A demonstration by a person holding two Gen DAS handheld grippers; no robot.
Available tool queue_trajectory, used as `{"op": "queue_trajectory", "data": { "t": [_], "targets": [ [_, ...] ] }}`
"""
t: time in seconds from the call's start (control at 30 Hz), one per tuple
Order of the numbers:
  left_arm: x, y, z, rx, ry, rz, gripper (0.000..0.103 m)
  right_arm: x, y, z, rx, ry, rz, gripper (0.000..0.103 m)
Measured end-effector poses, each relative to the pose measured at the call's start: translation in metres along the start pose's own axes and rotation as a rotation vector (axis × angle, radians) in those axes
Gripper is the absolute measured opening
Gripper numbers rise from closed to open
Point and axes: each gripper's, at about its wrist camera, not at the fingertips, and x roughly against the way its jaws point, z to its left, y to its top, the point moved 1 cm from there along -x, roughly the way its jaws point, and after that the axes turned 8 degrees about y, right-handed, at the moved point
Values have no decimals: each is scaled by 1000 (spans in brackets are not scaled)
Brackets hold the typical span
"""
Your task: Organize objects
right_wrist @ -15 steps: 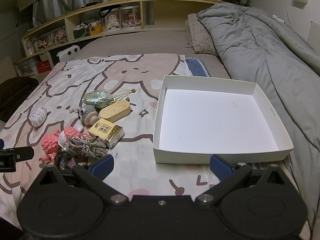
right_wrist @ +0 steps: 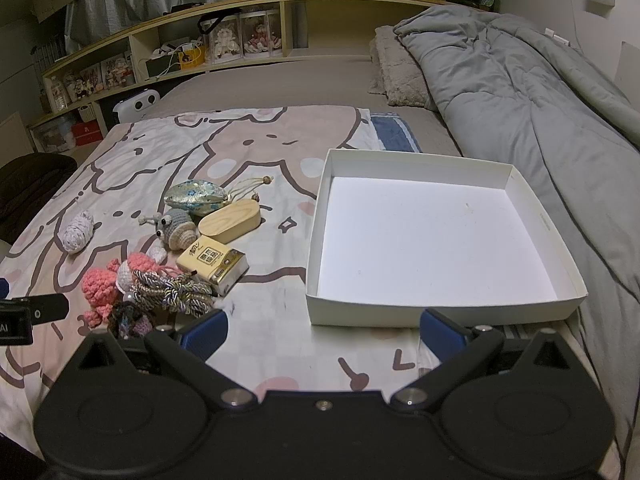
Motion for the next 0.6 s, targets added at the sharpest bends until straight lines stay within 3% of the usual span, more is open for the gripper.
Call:
{"op": "queue_trajectory", "data": {
  "t": [0.6],
  "targets": [
    [0, 0, -1, 4, 3, 2, 103, -3, -3, -1, -1, 0, 5, 103]
  ]
}}
